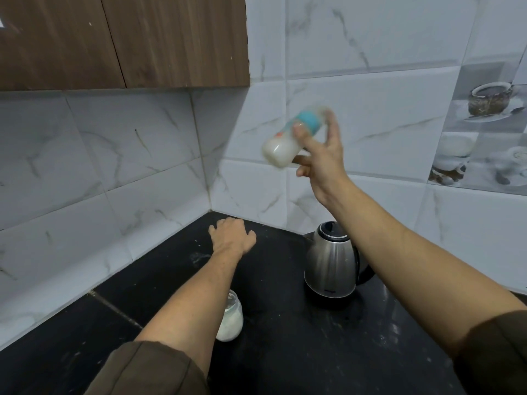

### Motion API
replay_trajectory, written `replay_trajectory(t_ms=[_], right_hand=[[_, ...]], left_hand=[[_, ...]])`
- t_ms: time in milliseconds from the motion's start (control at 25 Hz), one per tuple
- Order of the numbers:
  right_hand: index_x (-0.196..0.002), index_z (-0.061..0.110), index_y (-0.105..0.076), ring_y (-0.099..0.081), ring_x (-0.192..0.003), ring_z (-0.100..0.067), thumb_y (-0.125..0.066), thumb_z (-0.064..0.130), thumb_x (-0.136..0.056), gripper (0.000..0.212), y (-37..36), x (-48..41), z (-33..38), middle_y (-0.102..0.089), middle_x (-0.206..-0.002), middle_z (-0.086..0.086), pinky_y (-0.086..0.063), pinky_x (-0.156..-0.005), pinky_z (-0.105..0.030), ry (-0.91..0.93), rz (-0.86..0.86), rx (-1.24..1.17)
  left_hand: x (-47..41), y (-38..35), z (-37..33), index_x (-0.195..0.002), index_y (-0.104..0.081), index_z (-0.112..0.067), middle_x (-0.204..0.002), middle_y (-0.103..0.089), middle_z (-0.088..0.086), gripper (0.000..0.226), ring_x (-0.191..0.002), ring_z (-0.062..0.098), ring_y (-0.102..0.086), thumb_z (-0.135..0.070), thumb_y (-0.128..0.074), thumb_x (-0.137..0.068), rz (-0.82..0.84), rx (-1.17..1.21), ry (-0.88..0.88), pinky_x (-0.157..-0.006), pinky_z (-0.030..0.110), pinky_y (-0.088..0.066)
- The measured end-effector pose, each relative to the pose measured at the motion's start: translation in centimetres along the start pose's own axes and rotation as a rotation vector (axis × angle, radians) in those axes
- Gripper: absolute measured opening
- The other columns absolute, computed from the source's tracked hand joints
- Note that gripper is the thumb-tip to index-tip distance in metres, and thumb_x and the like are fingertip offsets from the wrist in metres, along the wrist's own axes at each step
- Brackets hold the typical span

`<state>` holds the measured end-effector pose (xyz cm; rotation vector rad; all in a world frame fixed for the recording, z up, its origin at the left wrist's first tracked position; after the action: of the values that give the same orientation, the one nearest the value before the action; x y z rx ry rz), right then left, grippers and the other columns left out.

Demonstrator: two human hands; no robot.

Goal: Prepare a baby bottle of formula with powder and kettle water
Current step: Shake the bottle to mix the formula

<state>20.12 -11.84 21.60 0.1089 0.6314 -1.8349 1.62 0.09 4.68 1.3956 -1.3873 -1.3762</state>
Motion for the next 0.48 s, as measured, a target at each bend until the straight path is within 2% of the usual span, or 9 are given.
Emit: replay_trajectory(t_ms=[40, 80, 160, 240, 280, 320, 400, 440, 480], right_hand=[[-0.158, 0.045, -0.027, -0.079, -0.078, -0.028, -0.079, 0.036, -0.094, 0.083, 0.5, -0.4, 0.1, -0.067, -0.137, -0.012, -0.04, -0.041, -0.025, -0.021, -0.073, -0.08], [-0.158, 0.045, -0.026, -0.079, -0.078, -0.028, -0.079, 0.037, -0.094, 0.083, 0.5, -0.6, 0.2, -0.065, -0.139, -0.013, -0.039, -0.04, -0.024, -0.03, -0.078, -0.081], [-0.158, 0.045, -0.027, -0.076, -0.071, -0.024, -0.08, 0.032, -0.093, 0.085, -0.7, 0.0, 0.0, -0.07, -0.131, -0.014, -0.037, -0.037, -0.023, -0.008, 0.088, 0.083], [-0.157, 0.045, -0.03, -0.072, -0.068, -0.02, -0.081, 0.027, -0.093, 0.084, -2.3, 1.8, -0.5, -0.076, -0.114, -0.013, -0.041, -0.038, -0.024, 0.041, 0.287, 0.235], [-0.157, 0.045, -0.03, -0.072, -0.068, -0.019, -0.081, 0.026, -0.093, 0.084, -2.3, 1.7, -0.4, -0.077, -0.11, -0.01, -0.041, -0.039, -0.024, 0.058, 0.262, 0.232], [-0.158, 0.044, -0.03, -0.075, -0.07, -0.021, -0.08, 0.027, -0.093, 0.084, -1.5, 1.1, -0.4, -0.076, -0.113, -0.008, -0.04, -0.039, -0.024, 0.042, 0.142, 0.158], [-0.158, 0.045, -0.028, -0.08, -0.078, -0.027, -0.079, 0.034, -0.094, 0.083, 0.2, -0.1, -0.5, -0.068, -0.131, -0.009, -0.037, -0.04, -0.023, -0.021, -0.107, -0.05], [-0.158, 0.046, -0.026, -0.08, -0.079, -0.029, -0.079, 0.037, -0.094, 0.084, 0.2, -0.4, -0.5, -0.064, -0.138, -0.012, -0.035, -0.039, -0.023, -0.051, -0.123, -0.078], [-0.158, 0.045, -0.027, -0.079, -0.077, -0.029, -0.079, 0.038, -0.093, 0.084, -0.2, -0.6, -0.4, -0.064, -0.139, -0.014, -0.034, -0.038, -0.023, -0.063, -0.069, -0.03]], left_hand=[[0.0, 0.0, 0.1, -0.126, -0.07, -0.015, -0.13, -0.065, 0.008, 0.045, -0.128, 0.03, -0.054, -0.045, -0.055, -0.096, 0.0, -0.001, 0.002, -0.115, 0.053, -0.036], [0.1, 0.0, 0.3, -0.128, -0.069, -0.015, -0.131, -0.065, 0.008, 0.046, -0.129, 0.03, -0.054, -0.045, -0.055, -0.096, 0.003, 0.0, 0.006, -0.116, 0.053, -0.036], [0.1, 0.0, 0.4, -0.131, -0.068, -0.016, -0.134, -0.064, 0.008, 0.047, -0.13, 0.03, -0.053, -0.046, -0.055, -0.097, 0.008, 0.002, 0.007, -0.117, 0.054, -0.035], [0.1, -0.1, 0.2, -0.132, -0.067, -0.016, -0.135, -0.064, 0.008, 0.048, -0.131, 0.03, -0.053, -0.047, -0.055, -0.097, 0.015, 0.0, 0.003, -0.117, 0.054, -0.035], [0.1, -0.1, 0.1, -0.132, -0.067, -0.016, -0.135, -0.063, 0.008, 0.048, -0.131, 0.03, -0.052, -0.047, -0.055, -0.097, 0.015, -0.004, 0.0, -0.117, 0.054, -0.035], [0.1, 0.0, 0.1, -0.132, -0.068, -0.016, -0.135, -0.063, 0.008, 0.048, -0.131, 0.03, -0.052, -0.047, -0.055, -0.097, 0.013, -0.009, -0.002, -0.117, 0.054, -0.035], [0.2, 0.2, 0.2, -0.131, -0.068, -0.015, -0.134, -0.064, 0.008, 0.048, -0.13, 0.03, -0.053, -0.046, -0.055, -0.096, 0.005, -0.014, 0.0, -0.116, 0.053, -0.036], [0.2, 0.2, 0.4, -0.13, -0.068, -0.015, -0.133, -0.064, 0.009, 0.047, -0.129, 0.03, -0.053, -0.046, -0.054, -0.096, 0.004, -0.016, 0.002, -0.115, 0.053, -0.036], [0.2, 0.3, 0.4, -0.13, -0.068, -0.015, -0.133, -0.064, 0.009, 0.047, -0.129, 0.03, -0.053, -0.045, -0.055, -0.096, 0.006, -0.015, 0.004, -0.115, 0.053, -0.037]])
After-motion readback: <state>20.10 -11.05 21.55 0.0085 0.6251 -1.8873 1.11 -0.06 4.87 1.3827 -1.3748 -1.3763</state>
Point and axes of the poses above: each hand's wrist, its own x-axis away from the middle knuckle, its own y-axis out of the back of the hand, z = x × y, the point moved 7 cm from there along -x, towards the middle knuckle
